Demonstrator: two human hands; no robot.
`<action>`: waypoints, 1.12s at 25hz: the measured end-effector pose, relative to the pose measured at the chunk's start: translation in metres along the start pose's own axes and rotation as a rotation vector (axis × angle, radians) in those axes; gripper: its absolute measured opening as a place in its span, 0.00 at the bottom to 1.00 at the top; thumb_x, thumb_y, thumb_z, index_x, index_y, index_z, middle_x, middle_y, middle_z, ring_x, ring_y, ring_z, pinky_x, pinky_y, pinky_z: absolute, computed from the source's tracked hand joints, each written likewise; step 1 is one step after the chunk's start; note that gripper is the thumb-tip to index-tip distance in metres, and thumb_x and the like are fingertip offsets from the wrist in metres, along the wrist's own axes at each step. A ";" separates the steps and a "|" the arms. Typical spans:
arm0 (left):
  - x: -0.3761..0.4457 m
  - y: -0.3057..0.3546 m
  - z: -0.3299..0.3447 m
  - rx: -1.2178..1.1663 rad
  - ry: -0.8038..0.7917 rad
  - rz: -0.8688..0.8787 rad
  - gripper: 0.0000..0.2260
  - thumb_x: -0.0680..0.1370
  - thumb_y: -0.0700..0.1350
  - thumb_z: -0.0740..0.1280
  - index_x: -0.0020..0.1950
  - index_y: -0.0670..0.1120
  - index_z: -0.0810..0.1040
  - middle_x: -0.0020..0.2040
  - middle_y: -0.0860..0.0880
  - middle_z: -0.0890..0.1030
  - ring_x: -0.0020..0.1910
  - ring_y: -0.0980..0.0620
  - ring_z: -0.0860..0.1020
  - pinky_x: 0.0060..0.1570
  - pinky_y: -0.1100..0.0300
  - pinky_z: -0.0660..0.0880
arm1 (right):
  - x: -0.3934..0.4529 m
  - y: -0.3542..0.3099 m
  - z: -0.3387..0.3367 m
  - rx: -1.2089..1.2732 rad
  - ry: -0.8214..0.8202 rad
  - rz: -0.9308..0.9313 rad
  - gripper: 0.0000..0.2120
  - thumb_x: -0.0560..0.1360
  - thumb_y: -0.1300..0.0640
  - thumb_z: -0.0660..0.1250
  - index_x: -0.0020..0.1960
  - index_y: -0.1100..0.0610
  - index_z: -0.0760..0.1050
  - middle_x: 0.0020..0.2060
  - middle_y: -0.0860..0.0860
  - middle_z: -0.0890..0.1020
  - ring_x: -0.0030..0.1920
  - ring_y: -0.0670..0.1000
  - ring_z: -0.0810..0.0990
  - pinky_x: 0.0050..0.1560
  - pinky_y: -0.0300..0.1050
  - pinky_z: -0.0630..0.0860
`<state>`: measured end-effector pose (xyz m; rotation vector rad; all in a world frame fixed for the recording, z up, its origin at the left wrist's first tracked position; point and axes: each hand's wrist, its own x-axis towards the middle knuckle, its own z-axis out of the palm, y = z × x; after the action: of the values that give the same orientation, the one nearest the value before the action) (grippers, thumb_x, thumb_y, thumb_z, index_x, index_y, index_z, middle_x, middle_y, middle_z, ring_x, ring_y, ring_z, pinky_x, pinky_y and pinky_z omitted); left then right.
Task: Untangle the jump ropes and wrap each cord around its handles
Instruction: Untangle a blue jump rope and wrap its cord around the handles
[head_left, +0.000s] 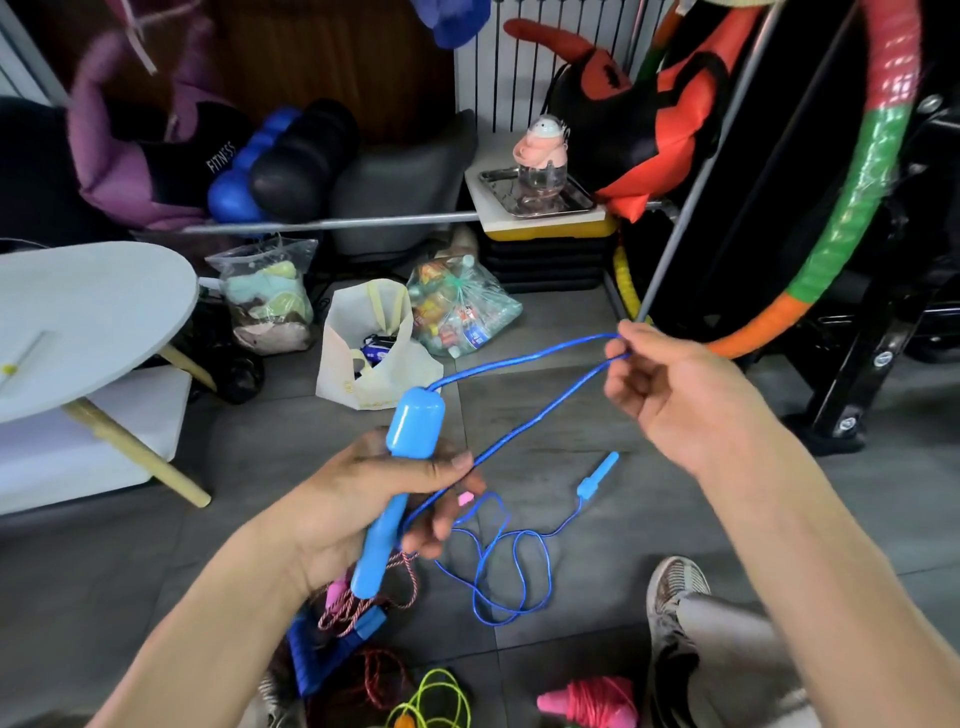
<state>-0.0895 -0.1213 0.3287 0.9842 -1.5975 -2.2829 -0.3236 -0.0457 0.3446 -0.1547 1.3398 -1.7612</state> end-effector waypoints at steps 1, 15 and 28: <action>0.001 0.000 0.000 0.015 0.016 -0.009 0.10 0.69 0.47 0.71 0.40 0.40 0.83 0.26 0.42 0.72 0.19 0.52 0.63 0.25 0.61 0.71 | 0.003 0.001 -0.005 -0.116 0.066 -0.061 0.09 0.76 0.61 0.68 0.55 0.56 0.72 0.36 0.53 0.83 0.27 0.48 0.78 0.26 0.39 0.77; 0.004 0.008 -0.002 0.014 0.121 0.052 0.09 0.69 0.47 0.71 0.37 0.41 0.82 0.24 0.45 0.68 0.19 0.52 0.62 0.27 0.60 0.72 | 0.012 -0.002 -0.017 -0.636 0.053 -0.503 0.08 0.78 0.63 0.66 0.44 0.54 0.81 0.33 0.51 0.79 0.25 0.43 0.75 0.32 0.43 0.80; 0.006 0.001 0.001 0.019 0.101 0.032 0.10 0.70 0.46 0.70 0.42 0.39 0.83 0.28 0.42 0.74 0.19 0.52 0.65 0.23 0.62 0.70 | -0.013 0.040 0.017 -0.906 -0.474 -0.357 0.11 0.76 0.66 0.69 0.45 0.51 0.82 0.37 0.56 0.84 0.38 0.50 0.80 0.46 0.52 0.80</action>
<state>-0.0956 -0.1239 0.3276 1.0524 -1.5856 -2.1648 -0.2840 -0.0492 0.3237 -1.2859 1.7014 -1.1308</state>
